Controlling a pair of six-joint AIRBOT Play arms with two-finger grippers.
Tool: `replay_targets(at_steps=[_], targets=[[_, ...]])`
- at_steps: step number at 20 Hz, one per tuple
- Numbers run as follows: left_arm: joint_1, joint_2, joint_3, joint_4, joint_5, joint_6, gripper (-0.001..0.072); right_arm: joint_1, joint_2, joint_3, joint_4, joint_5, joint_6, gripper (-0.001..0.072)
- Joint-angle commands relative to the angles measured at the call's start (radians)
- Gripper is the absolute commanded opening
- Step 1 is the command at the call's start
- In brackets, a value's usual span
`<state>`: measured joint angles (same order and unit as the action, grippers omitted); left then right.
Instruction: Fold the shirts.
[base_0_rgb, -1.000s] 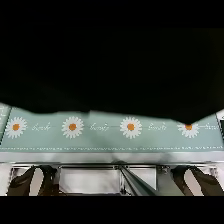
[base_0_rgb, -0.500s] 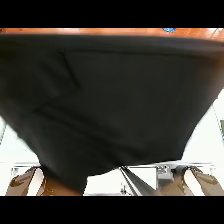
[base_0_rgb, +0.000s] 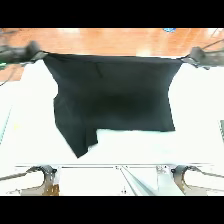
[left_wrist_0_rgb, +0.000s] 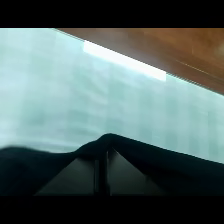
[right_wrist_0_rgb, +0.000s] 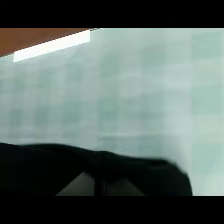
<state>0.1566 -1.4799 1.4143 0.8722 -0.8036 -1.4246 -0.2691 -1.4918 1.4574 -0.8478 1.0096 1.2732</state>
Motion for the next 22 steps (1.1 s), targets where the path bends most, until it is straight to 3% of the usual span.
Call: replay_targets(at_steps=[1,5,8,10,17,18,19,20,22], targets=[[-0.058,-0.31,0.206,-0.018,-0.021,-0.113,0.0016,0.015,-0.285,0.197,0.035,-0.02,0.066,0.0028],[-0.064,-0.373,0.289,-0.02,-0.113,-0.114,0.0016,0.009,-0.367,0.295,0.007,0.061,0.087,0.0028],[-0.024,-0.323,0.291,0.041,-0.329,-0.013,0.0016,0.002,-0.356,0.297,-0.08,0.218,0.027,0.0028],[-0.02,-0.32,0.269,0.157,-0.469,-0.011,0.0016,0.007,-0.356,0.267,-0.198,0.298,0.026,0.0028],[-0.03,-0.354,0.112,0.212,-0.492,-0.012,0.0021,0.007,-0.357,0.113,-0.212,0.286,0.027,0.0028],[-0.041,-0.365,0.112,0.205,-0.495,-0.012,0.0115,0.007,-0.357,0.106,-0.209,0.267,0.034,0.0075],[-0.054,-0.373,0.113,0.205,-0.512,-0.012,0.0387,0.007,-0.357,0.103,-0.209,0.258,0.069,0.0295],[-0.061,-0.375,0.114,0.211,-0.536,-0.008,0.0506,0.007,-0.355,0.104,-0.207,0.263,0.087,0.0411],[-0.048,-0.364,0.14,0.22,-0.612,-0.013,0.0505,-0.021,-0.334,0.127,-0.209,0.333,0.104,0.041]])
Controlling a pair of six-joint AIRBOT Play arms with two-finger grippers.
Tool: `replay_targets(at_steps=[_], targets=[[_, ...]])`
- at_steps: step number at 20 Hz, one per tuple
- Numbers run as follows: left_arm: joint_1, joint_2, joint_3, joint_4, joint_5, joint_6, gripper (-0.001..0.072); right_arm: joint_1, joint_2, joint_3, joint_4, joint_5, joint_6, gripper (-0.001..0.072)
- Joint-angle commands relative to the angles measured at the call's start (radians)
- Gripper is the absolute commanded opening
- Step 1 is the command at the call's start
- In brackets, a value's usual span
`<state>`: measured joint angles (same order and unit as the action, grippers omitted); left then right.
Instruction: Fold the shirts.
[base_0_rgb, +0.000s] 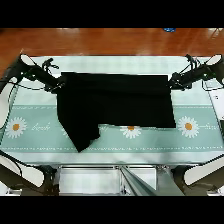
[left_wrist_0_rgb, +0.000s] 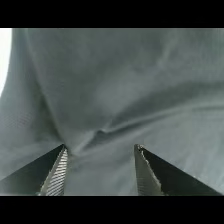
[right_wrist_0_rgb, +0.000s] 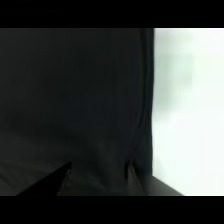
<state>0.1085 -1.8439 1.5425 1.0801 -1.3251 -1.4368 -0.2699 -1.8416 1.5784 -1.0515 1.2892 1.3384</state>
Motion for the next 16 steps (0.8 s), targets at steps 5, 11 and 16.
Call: replay_targets(at_steps=[5,11,16], targets=[[0.124,0.215,-0.065,0.03,-0.196,-0.014,0.0505,-0.17,0.232,-0.07,-0.129,0.146,0.05,0.0409],[0.356,0.676,-0.792,-0.102,0.043,0.093,0.0505,-0.306,0.612,-0.778,0.057,-0.14,-0.081,0.0409],[0.468,0.858,-1.17,-0.283,0.145,0.174,0.0505,-0.327,0.758,-0.956,0.288,-0.19,-0.152,0.0409]])
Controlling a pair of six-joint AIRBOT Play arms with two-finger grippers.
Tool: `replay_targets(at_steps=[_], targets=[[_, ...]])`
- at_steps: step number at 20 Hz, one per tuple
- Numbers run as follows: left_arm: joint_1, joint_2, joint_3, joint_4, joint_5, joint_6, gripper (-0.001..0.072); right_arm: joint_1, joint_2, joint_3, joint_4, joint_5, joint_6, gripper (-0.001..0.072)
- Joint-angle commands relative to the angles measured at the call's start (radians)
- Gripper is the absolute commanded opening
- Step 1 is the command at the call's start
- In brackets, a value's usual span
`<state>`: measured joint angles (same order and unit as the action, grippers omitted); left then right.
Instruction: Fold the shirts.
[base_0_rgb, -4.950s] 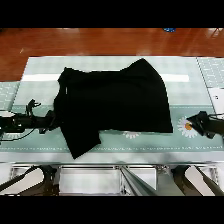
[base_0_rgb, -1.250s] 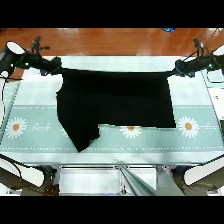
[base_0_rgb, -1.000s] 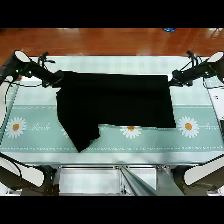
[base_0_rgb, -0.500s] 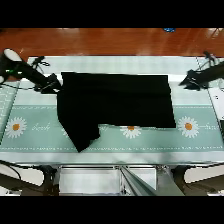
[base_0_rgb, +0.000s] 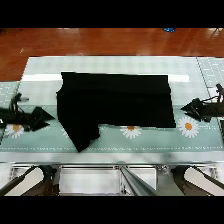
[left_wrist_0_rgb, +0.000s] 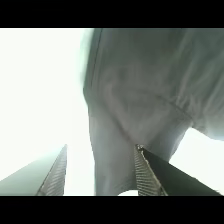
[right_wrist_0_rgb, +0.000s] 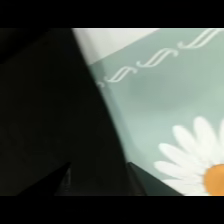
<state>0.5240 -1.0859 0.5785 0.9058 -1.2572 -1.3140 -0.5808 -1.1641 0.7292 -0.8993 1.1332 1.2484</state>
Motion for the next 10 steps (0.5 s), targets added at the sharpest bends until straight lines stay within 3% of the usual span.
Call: replay_targets(at_steps=[1,10], targets=[[0.044,0.099,-0.232,-0.15,0.091,0.078,0.0505,-0.016,0.085,-0.107,0.148,-0.026,-0.066,0.0409],[-0.239,0.013,-0.267,-0.249,0.366,0.034,0.0505,-0.016,0.087,-0.107,0.195,0.023,-0.064,0.0409]])
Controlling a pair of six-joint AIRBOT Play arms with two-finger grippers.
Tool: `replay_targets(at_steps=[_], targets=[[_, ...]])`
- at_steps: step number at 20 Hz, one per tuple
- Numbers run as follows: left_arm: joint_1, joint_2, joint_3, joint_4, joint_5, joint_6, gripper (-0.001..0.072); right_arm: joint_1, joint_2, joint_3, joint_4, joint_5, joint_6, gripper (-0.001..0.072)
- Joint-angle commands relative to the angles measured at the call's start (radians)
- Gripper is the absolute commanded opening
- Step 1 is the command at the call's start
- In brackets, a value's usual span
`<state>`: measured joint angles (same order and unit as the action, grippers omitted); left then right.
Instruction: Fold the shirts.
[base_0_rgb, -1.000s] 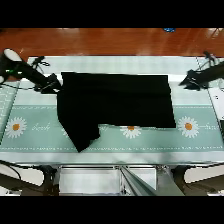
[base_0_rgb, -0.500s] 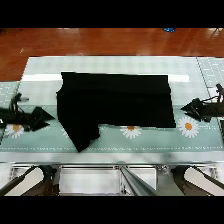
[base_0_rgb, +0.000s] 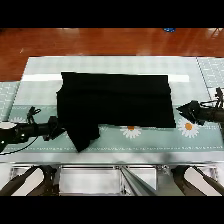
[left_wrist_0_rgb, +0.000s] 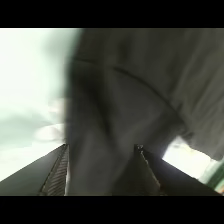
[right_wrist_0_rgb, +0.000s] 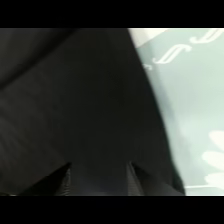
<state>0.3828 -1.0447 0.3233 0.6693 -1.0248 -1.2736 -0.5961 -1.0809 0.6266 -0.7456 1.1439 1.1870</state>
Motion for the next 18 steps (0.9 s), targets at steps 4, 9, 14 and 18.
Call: replay_targets(at_steps=[4,9,14,18], targets=[[-0.188,-0.129,0.054,-0.02,0.193,-0.006,0.0501,-0.002,0.003,0.029,0.077,0.024,-0.003,0.0409],[-0.2,-0.196,0.169,-0.018,0.053,0.027,0.0017,-0.002,0.005,0.055,-0.237,0.021,0.128,0.0409],[-0.2,-0.176,0.224,-0.019,-0.019,0.035,0.0017,-0.001,0.004,-0.04,-0.347,0.021,0.215,0.0409],[-0.201,-0.174,0.226,-0.019,-0.018,0.035,0.0017,0.0,-0.048,-0.057,-0.267,0.043,0.177,0.0409]])
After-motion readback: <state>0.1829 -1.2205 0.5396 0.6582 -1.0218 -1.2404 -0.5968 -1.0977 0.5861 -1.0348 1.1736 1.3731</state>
